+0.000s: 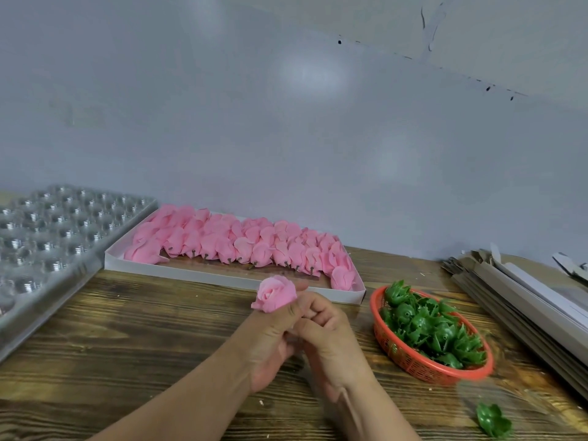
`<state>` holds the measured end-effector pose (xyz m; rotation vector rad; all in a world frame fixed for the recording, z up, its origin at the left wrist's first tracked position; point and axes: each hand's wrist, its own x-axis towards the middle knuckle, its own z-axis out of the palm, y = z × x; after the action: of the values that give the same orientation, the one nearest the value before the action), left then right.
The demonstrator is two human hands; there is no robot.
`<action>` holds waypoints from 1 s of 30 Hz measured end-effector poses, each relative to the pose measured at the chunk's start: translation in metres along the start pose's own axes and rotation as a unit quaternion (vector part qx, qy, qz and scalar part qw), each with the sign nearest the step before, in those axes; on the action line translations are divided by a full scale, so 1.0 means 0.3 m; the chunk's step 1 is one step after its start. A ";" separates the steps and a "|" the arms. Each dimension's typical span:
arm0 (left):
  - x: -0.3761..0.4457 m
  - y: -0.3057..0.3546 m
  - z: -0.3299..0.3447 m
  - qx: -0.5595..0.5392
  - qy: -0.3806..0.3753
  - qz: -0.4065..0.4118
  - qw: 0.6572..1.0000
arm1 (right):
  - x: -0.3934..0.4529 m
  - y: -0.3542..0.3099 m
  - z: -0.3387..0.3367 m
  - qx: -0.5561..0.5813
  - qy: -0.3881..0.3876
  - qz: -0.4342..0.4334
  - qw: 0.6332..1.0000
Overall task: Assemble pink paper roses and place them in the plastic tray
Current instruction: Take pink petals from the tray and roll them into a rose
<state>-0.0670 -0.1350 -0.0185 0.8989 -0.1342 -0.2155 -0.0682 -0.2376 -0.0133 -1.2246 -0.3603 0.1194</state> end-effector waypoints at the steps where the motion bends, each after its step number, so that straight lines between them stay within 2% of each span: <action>1: 0.002 0.002 -0.003 0.001 0.022 0.004 1.000 | -0.001 -0.001 0.005 0.002 0.002 0.011 1.000; 4: 0.003 0.013 -0.001 0.013 0.056 0.011 0.998 | 0.004 0.001 0.012 0.007 0.030 0.035 0.999; 8: 0.002 0.029 0.008 0.020 0.066 0.005 0.998 | 0.001 0.007 0.015 -0.023 0.058 0.018 0.998; 10: 0.007 0.034 0.009 -0.010 0.073 -0.005 0.997 | -0.006 0.014 0.022 -0.130 0.066 -0.027 0.989; 12: 0.016 0.029 0.007 -0.049 0.092 -0.016 0.994 | -0.009 0.025 0.033 -0.255 0.092 -0.089 0.958; 14: 0.016 0.023 0.010 -0.064 0.102 -0.038 0.992 | -0.009 0.028 0.038 -0.291 0.126 -0.118 0.941; 17: 0.012 0.023 0.016 -0.054 0.090 -0.062 0.993 | -0.007 0.019 0.033 -0.273 0.136 -0.113 0.946; 21: 0.012 0.023 0.007 -0.052 0.072 -0.055 0.995 | -0.004 0.007 0.031 -0.086 0.091 -0.010 0.992; 24: 0.005 0.028 0.008 -0.021 0.088 -0.050 0.995 | -0.003 0.002 0.023 -0.017 0.054 0.049 0.997; 25: 0.007 0.031 0.009 -0.024 0.093 -0.050 0.994 | -0.006 0.000 0.025 -0.044 0.048 0.036 0.997; 27: 0.012 0.035 0.012 -0.057 0.107 -0.055 0.991 | -0.012 0.003 0.036 -0.176 0.055 -0.035 0.982; 30: 0.013 0.029 0.027 -0.084 0.126 -0.054 0.987 | -0.013 0.019 0.040 -0.341 0.090 -0.132 0.926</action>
<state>-0.0638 -0.1369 -0.0065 0.7581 0.1665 -0.2089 -0.0754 -0.2259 -0.0160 -1.8422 -0.4183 -0.3829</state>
